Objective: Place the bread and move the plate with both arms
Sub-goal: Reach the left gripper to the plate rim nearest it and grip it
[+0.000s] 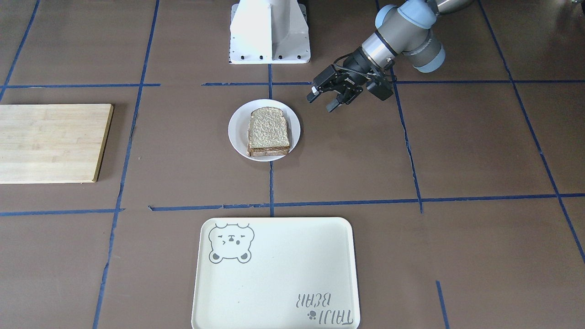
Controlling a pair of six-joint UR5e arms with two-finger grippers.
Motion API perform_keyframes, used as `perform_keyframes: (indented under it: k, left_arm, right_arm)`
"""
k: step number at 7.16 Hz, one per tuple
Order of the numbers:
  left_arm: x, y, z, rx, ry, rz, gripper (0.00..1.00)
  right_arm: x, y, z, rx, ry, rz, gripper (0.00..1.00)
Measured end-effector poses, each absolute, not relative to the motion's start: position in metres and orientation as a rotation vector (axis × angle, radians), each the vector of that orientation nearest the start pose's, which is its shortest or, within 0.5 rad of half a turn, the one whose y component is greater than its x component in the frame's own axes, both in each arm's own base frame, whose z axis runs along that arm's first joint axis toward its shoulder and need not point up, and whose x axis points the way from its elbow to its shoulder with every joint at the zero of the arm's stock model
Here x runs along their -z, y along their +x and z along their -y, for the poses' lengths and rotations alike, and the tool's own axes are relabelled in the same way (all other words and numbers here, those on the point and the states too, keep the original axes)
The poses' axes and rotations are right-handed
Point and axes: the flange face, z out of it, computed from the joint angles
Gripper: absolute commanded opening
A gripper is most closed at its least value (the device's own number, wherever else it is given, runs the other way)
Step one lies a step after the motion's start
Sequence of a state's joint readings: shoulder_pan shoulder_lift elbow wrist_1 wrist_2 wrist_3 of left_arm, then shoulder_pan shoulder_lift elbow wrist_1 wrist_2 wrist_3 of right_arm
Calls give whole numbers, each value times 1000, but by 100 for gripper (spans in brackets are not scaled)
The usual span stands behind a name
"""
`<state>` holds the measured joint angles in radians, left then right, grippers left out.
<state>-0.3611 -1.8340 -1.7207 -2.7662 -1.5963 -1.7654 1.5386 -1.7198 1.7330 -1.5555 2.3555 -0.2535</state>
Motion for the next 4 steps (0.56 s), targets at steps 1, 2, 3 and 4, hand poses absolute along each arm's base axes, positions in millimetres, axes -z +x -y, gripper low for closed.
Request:
perform_keyframes:
  k: [1, 2, 3, 4]
  left_arm:
    - [-311, 505, 314, 424, 119, -1640, 86]
    - [-311, 522, 312, 437, 126, -1652, 79]
    - [-315, 533, 312, 448, 134, -1658, 76]
    - [-321, 540, 310, 450, 135, -1659, 76]
  right_arm:
    - [-645, 49, 433, 282, 113, 780, 100]
    - [-646, 49, 433, 281, 113, 780, 100]
    - [-646, 49, 433, 281, 113, 780, 100]
    - [-646, 49, 433, 281, 113, 780, 100]
